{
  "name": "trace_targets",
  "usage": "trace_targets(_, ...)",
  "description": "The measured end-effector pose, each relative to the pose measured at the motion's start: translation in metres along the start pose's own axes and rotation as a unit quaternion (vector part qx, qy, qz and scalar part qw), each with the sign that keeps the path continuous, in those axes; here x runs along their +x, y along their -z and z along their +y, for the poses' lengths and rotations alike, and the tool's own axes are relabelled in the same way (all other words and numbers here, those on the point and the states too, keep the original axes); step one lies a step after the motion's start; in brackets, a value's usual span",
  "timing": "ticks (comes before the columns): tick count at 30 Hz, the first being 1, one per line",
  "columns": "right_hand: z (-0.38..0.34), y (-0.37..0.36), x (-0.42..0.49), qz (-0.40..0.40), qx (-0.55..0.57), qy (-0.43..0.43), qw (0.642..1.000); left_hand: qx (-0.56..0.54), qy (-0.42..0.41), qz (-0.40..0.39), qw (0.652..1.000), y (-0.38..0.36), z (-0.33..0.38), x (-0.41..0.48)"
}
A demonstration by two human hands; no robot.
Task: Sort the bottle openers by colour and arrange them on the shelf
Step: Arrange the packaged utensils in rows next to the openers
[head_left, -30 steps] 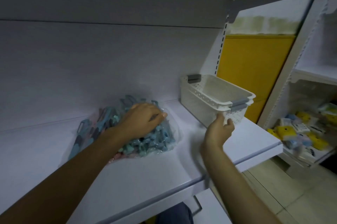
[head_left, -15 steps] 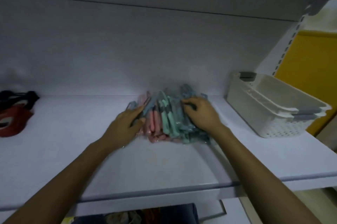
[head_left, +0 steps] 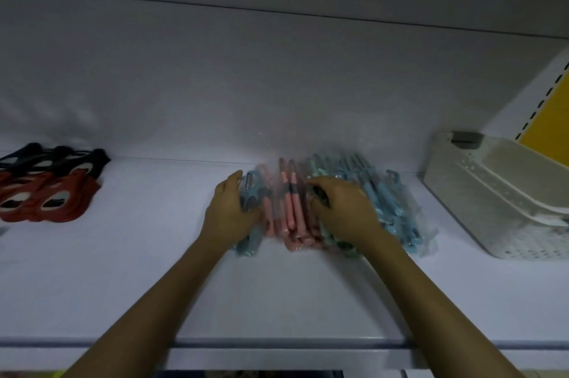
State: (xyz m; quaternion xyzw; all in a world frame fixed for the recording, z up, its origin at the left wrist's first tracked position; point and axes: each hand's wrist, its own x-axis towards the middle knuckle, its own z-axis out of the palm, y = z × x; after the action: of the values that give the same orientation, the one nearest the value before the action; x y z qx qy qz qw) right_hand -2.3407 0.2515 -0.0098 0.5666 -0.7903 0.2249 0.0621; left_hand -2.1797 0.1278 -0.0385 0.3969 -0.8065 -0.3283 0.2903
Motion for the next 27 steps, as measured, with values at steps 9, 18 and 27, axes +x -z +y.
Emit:
trace_targets(9, -0.004, -0.003, 0.0, 0.049, -0.001, -0.039, 0.998, 0.172, 0.056, -0.051, 0.982, 0.027, -0.01, 0.001)
trace_targets(18, -0.003, -0.005, -0.006, 0.156, 0.112, -0.035, 0.981, 0.05, 0.087, -0.054, 0.993, 0.036, -0.012, 0.004)
trace_targets(27, -0.007, -0.004, -0.012, 0.175, 0.078, 0.022, 0.981, 0.103, 0.025, -0.07, 0.992, 0.045, 0.012, 0.003)
